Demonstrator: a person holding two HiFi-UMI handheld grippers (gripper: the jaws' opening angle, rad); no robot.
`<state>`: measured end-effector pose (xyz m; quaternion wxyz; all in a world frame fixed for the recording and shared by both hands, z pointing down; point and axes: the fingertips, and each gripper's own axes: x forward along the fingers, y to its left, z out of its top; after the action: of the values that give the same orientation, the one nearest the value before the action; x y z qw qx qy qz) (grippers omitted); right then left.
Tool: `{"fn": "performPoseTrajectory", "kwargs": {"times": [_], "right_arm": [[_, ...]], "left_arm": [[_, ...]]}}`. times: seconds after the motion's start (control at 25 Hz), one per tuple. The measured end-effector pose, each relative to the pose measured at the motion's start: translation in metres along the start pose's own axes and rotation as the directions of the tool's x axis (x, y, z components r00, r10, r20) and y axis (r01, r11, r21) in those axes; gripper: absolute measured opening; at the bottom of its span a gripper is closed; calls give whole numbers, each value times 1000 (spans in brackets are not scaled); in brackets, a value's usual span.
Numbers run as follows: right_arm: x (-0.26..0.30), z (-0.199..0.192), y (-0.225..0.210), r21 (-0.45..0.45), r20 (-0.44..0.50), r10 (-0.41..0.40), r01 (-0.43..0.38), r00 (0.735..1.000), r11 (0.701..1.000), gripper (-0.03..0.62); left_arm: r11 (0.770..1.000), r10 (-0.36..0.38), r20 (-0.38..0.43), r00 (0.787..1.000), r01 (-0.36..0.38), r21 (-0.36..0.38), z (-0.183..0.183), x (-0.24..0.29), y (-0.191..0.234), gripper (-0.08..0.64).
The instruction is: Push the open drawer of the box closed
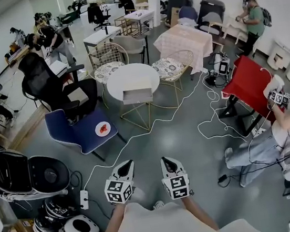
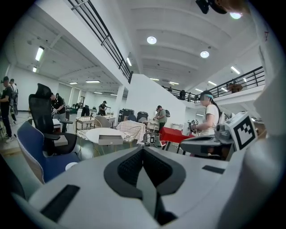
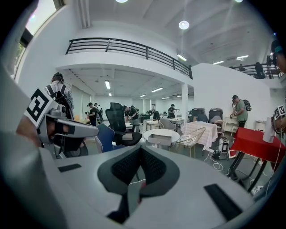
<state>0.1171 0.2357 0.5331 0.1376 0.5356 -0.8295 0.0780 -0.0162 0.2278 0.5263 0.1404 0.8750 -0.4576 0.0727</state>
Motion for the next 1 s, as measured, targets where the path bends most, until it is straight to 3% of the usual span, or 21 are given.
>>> {"fn": "performPoseTrajectory", "kwargs": {"times": [0.4, 1.0], "right_arm": [[-11, -15, -33, 18, -13, 7, -6, 1000, 1000, 15], [16, -13, -44, 3, -6, 20, -20, 1000, 1000, 15]], "left_arm": [[999, 31, -10, 999, -31, -14, -6, 16, -13, 12], [1000, 23, 1, 1000, -23, -6, -1, 44, -1, 12]]}}
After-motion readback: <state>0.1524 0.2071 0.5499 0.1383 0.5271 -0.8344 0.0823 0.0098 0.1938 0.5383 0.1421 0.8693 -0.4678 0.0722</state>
